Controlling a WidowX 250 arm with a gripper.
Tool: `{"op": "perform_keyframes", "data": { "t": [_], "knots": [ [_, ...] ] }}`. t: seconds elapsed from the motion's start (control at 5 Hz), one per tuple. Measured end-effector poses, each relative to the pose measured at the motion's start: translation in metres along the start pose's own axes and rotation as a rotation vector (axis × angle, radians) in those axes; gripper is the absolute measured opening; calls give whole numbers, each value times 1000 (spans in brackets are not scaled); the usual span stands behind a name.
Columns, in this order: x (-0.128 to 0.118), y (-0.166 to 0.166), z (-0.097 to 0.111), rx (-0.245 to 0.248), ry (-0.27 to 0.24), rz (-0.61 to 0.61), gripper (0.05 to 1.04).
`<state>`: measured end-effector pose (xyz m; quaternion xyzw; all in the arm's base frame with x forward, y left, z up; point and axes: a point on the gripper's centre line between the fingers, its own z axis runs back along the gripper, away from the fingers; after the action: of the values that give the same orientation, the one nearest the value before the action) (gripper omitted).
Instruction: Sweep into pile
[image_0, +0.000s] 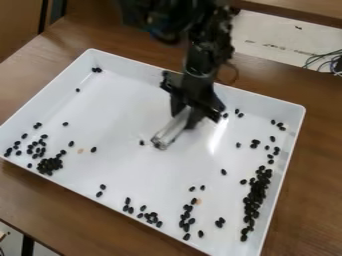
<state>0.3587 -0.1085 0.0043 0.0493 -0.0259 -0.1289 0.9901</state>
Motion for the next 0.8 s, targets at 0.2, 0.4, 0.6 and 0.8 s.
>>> {"op": "perform_keyframes", "data": {
  "t": [0.2,0.4,0.6,0.8],
  "knots": [
    [-7,-32,6,-18,25,-23,346],
    [-13,-41,11,-40,52,-2,346],
    [-18,-43,16,-64,58,16,346],
    [-19,-29,19,-69,56,60,346]
  ]
}}
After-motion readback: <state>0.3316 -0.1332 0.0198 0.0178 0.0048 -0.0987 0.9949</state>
